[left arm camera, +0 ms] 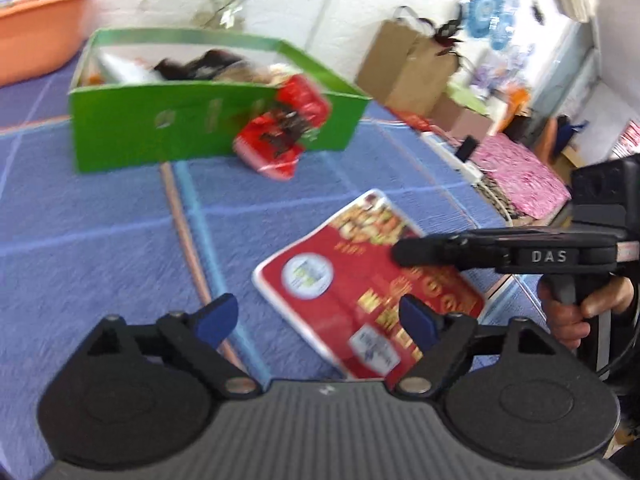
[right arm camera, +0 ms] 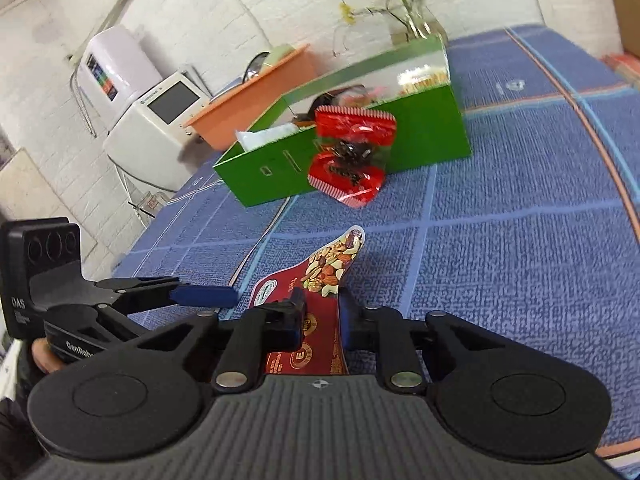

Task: Organize snacks
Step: 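Grasp the red nut bag with the left tool while the right tool holds it, then lower the red nut bag into the green box and open both tools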

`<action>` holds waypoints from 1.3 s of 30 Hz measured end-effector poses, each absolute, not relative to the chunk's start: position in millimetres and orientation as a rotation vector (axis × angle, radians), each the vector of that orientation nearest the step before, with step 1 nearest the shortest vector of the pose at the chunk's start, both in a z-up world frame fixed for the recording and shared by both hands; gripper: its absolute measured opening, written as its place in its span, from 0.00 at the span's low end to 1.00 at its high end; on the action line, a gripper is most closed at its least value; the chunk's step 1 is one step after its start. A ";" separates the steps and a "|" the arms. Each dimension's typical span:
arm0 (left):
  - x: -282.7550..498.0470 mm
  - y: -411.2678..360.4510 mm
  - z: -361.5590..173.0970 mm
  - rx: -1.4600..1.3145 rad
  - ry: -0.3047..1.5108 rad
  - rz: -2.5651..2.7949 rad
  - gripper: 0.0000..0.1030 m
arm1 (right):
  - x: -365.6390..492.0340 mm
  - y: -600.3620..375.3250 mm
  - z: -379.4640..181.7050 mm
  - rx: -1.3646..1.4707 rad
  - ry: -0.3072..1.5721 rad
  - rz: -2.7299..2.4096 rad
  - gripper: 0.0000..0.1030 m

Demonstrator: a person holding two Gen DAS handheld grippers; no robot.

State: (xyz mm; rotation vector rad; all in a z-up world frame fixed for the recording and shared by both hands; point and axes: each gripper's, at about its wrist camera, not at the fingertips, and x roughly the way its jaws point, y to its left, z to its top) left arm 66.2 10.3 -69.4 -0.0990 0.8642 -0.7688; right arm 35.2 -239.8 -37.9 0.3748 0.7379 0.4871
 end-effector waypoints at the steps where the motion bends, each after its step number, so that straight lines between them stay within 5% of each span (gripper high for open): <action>1: 65.5 11.4 -69.1 -0.114 0.876 -0.772 0.82 | 32.8 -239.5 -36.1 0.361 0.715 0.488 0.29; 3: 65.9 10.6 -71.5 -0.161 0.889 -0.800 0.84 | 23.5 -240.2 -31.1 0.331 0.628 0.522 0.22; 5: 70.1 7.8 -77.3 -0.226 0.875 -0.831 0.85 | 16.3 -248.7 -26.6 0.346 0.542 0.565 0.02; 9: 86.4 10.7 -92.8 -0.447 0.869 -0.900 0.83 | 18.0 -259.9 -23.7 0.398 0.511 0.603 0.02; 11: 90.9 10.8 -95.3 -0.490 0.874 -0.867 0.68 | 23.4 -263.2 -27.9 0.432 0.534 0.575 0.02; 13: 94.0 14.0 -96.7 -0.502 0.898 -0.833 0.40 | 27.1 -268.7 -32.3 0.445 0.560 0.534 0.02; 16: 91.5 11.9 -93.5 -0.445 0.902 -0.792 0.33 | 29.7 -274.8 -40.6 0.467 0.611 0.494 0.02; 23: 76.0 -2.1 -73.9 -0.229 0.816 -0.743 0.31 | 30.2 -268.0 -40.4 0.407 0.645 0.459 0.03; 39: 73.9 63.4 -21.0 -0.228 0.601 -0.529 0.27 | 73.9 -189.6 5.3 0.185 0.486 0.540 0.04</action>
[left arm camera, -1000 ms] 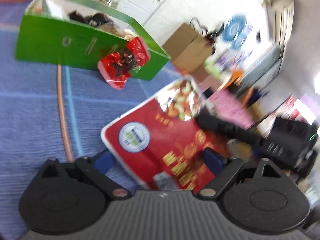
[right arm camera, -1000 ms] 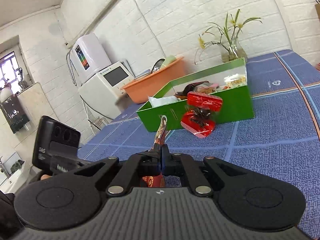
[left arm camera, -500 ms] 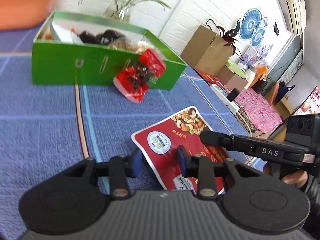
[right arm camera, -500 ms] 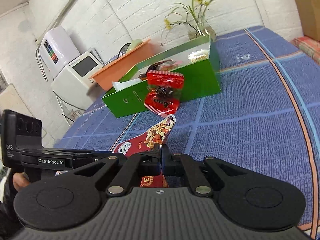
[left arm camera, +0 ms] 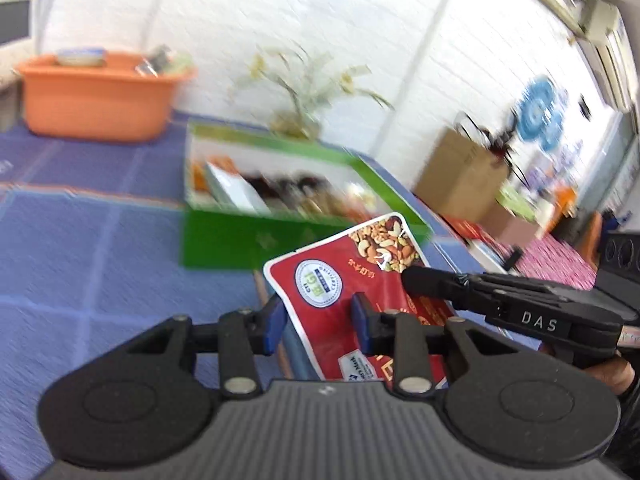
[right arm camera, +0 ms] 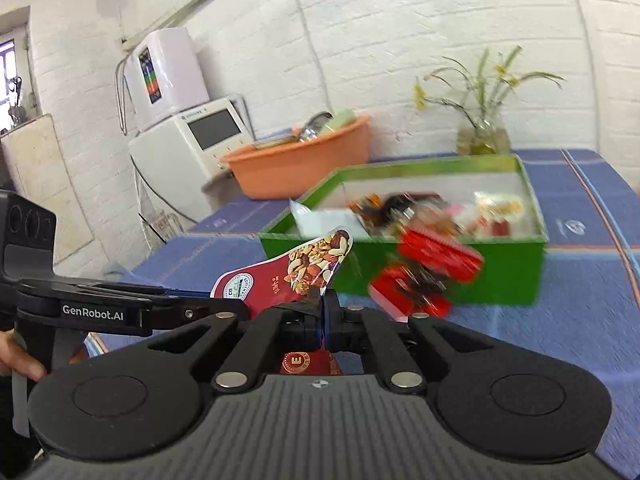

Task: Organize snacks
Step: 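Lower the red nut bag into the green box and open both tools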

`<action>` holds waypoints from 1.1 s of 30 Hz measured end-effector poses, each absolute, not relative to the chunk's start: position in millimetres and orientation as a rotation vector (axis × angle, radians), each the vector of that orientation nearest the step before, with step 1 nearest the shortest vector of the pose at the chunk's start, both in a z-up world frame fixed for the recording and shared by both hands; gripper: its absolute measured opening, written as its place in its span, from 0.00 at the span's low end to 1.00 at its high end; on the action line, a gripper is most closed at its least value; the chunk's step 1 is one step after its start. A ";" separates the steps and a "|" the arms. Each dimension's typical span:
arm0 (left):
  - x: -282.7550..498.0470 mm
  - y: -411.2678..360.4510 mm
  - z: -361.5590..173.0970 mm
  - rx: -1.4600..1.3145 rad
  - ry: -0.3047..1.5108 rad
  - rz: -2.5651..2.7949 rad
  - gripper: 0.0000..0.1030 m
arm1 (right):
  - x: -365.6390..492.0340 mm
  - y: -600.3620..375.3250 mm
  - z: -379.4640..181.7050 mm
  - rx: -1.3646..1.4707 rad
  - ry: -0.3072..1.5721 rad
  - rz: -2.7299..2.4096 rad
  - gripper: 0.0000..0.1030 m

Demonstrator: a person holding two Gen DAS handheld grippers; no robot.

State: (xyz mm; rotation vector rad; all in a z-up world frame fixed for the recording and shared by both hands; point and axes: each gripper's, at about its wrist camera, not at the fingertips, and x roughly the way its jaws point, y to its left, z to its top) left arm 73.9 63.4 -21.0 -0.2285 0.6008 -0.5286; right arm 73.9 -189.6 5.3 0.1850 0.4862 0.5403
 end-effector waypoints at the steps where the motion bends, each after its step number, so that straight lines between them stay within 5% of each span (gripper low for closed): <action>1: 78.4 69.3 -13.0 -0.233 0.581 -0.508 0.27 | 79.6 -183.8 9.3 0.183 0.469 0.545 0.04; 16: 172.6 11.3 55.3 -0.107 0.379 -0.463 0.24 | 149.1 -186.2 56.8 0.086 0.160 0.355 0.04; 33: 215.9 4.4 7.4 -0.118 0.438 -0.384 0.22 | 191.0 -184.5 6.5 0.335 0.318 0.274 0.05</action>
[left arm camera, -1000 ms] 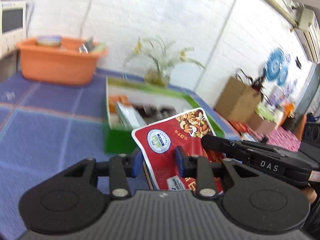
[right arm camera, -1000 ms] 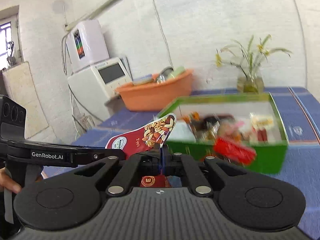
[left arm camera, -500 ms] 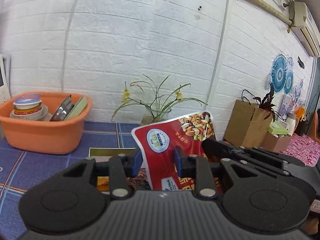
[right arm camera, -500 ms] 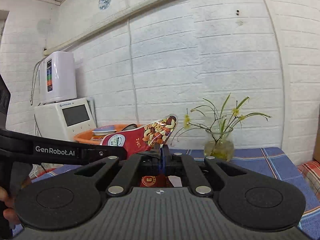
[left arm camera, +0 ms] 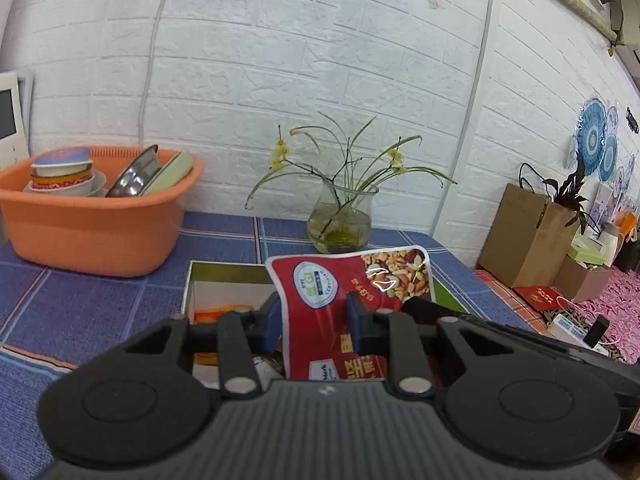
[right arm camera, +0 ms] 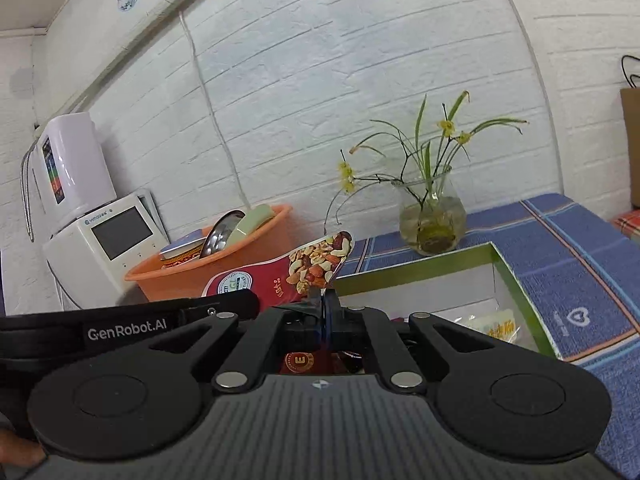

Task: Organize snacks
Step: 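Lower the red nut bag into the green box and open both tools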

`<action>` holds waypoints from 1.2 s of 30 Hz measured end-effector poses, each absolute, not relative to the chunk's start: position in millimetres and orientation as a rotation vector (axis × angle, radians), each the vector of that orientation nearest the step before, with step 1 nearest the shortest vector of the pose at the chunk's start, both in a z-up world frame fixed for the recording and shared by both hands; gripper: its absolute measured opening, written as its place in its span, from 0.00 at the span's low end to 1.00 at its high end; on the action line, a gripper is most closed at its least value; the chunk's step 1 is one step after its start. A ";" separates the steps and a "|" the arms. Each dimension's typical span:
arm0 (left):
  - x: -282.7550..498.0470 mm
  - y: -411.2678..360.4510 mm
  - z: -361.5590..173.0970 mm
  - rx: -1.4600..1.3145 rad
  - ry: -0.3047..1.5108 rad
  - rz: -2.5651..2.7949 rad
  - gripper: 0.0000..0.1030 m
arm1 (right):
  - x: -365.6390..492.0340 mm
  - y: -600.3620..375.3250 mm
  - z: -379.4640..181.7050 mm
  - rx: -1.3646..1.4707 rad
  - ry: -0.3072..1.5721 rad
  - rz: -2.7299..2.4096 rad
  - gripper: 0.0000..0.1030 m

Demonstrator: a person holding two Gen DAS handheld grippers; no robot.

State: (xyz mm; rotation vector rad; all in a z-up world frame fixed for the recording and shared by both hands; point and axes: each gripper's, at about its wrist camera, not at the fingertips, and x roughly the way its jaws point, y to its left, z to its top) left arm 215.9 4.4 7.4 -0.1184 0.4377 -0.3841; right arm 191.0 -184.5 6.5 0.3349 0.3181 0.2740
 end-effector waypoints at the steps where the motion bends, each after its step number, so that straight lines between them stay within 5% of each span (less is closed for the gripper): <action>1: 217.2 3.6 5.6 -0.112 0.443 -0.379 0.22 | 192.5 -184.2 3.6 0.347 0.325 0.273 0.05; 17: 222.9 1.5 -5.3 -0.093 0.458 -0.365 0.22 | 199.4 -179.2 -9.8 0.278 0.348 0.284 0.07; 25: 222.3 0.0 -6.5 -0.080 0.437 -0.324 0.32 | 199.7 -182.6 -10.8 0.295 0.335 0.292 0.46; 27: 221.2 2.5 -4.8 -0.079 0.423 -0.299 0.38 | 196.0 -184.1 -8.0 0.291 0.303 0.288 0.68; 29: 219.6 4.4 -2.1 -0.072 0.410 -0.286 0.44 | 192.2 -185.4 -4.1 0.282 0.275 0.284 0.79; 36: 215.0 -1.8 0.0 -0.010 0.390 -0.274 0.49 | 189.7 -192.6 0.2 0.315 0.253 0.306 0.85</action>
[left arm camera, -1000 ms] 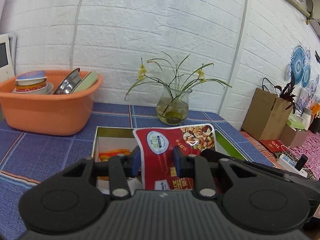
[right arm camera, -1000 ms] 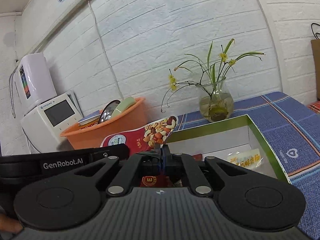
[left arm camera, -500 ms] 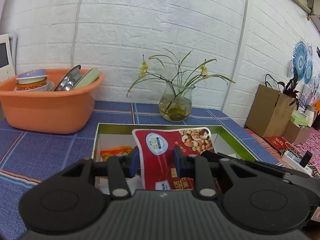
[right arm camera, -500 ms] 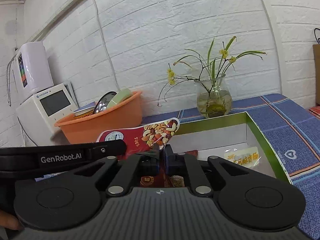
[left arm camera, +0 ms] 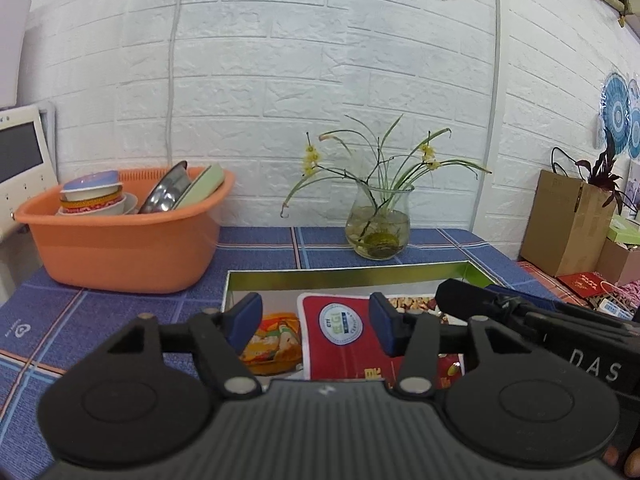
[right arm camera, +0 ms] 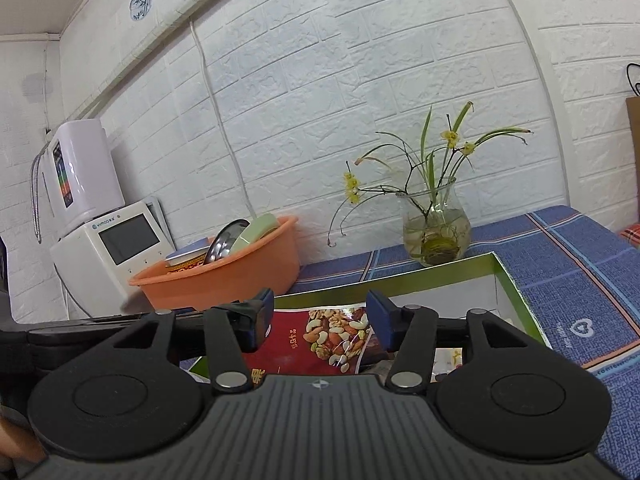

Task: Organize snacks
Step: 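Lower the red nut bag into the green box and open both tools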

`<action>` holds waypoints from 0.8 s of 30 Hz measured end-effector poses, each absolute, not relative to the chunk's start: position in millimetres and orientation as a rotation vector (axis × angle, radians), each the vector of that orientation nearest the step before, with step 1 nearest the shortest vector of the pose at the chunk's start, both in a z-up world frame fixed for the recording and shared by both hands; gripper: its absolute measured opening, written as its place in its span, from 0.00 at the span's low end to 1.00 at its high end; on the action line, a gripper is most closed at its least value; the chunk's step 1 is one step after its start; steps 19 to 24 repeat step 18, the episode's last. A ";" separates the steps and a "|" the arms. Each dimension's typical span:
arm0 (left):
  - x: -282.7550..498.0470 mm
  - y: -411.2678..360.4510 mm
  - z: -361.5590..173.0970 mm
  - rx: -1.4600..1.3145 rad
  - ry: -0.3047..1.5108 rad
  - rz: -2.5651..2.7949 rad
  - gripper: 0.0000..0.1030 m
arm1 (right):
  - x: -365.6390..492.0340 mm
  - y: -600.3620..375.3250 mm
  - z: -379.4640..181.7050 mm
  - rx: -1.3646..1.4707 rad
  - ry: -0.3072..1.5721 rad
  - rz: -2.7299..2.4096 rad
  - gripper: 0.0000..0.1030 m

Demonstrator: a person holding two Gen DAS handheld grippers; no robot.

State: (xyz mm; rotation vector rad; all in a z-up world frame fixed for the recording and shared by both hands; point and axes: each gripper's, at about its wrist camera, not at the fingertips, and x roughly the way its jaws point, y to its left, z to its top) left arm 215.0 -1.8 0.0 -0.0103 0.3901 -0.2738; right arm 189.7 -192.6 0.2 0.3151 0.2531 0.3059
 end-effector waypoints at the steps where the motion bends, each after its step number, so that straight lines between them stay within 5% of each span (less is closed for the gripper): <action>1: 214.8 -2.6 -0.3 -0.006 0.391 -0.276 0.49 | 189.7 -193.2 0.3 0.315 0.252 0.305 0.85; 18: 104.6 -18.2 -19.3 0.163 0.476 -0.524 0.69 | 100.1 -277.4 -0.9 0.348 0.415 0.377 0.93; 24: 104.6 -18.2 -19.3 0.163 0.476 -0.524 0.69 | 100.1 -277.4 -0.9 0.348 0.415 0.377 0.93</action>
